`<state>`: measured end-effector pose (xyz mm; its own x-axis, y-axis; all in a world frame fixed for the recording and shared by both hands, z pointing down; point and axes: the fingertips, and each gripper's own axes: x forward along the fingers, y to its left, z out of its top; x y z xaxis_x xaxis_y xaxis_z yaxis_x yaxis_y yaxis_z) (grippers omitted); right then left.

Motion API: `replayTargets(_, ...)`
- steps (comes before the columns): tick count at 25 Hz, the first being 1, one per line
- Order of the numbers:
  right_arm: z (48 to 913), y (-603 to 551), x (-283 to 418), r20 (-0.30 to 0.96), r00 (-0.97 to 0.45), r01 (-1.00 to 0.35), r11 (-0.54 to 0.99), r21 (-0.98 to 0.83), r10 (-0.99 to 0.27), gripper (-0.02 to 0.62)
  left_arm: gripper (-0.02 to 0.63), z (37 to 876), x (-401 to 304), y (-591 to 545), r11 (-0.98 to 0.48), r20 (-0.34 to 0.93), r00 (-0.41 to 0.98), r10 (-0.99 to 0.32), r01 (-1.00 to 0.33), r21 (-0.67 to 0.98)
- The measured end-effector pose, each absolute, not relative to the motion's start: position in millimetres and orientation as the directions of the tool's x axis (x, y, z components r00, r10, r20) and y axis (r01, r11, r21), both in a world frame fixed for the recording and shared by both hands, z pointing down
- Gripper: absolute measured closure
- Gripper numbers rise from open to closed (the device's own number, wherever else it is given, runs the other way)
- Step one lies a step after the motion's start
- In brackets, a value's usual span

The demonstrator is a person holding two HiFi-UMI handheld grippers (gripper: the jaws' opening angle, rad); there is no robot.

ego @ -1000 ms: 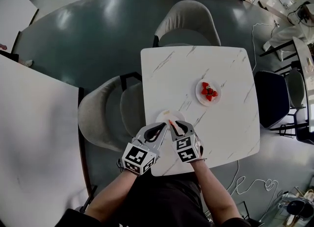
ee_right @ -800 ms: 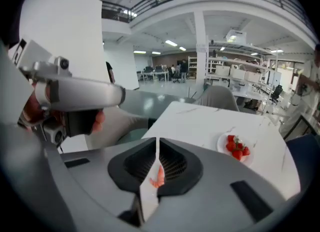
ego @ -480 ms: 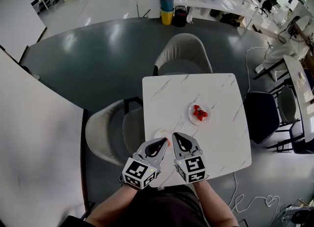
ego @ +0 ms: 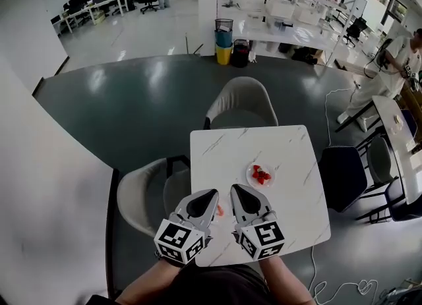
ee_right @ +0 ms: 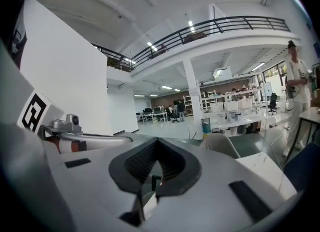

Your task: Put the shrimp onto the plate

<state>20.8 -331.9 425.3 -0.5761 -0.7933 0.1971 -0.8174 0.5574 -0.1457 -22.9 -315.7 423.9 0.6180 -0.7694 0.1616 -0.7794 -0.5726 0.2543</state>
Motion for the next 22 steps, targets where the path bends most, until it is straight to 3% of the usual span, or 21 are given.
replayTargets(22, 386.2, -327.5, 21.3, 0.119, -0.597, -0.802, 0.586, -0.114, -0.794, 0.594, 0.598, 386.1, -4.7, -314.6, -0.610, 0.089, 0.641, -0.762, -0.757, 0.232)
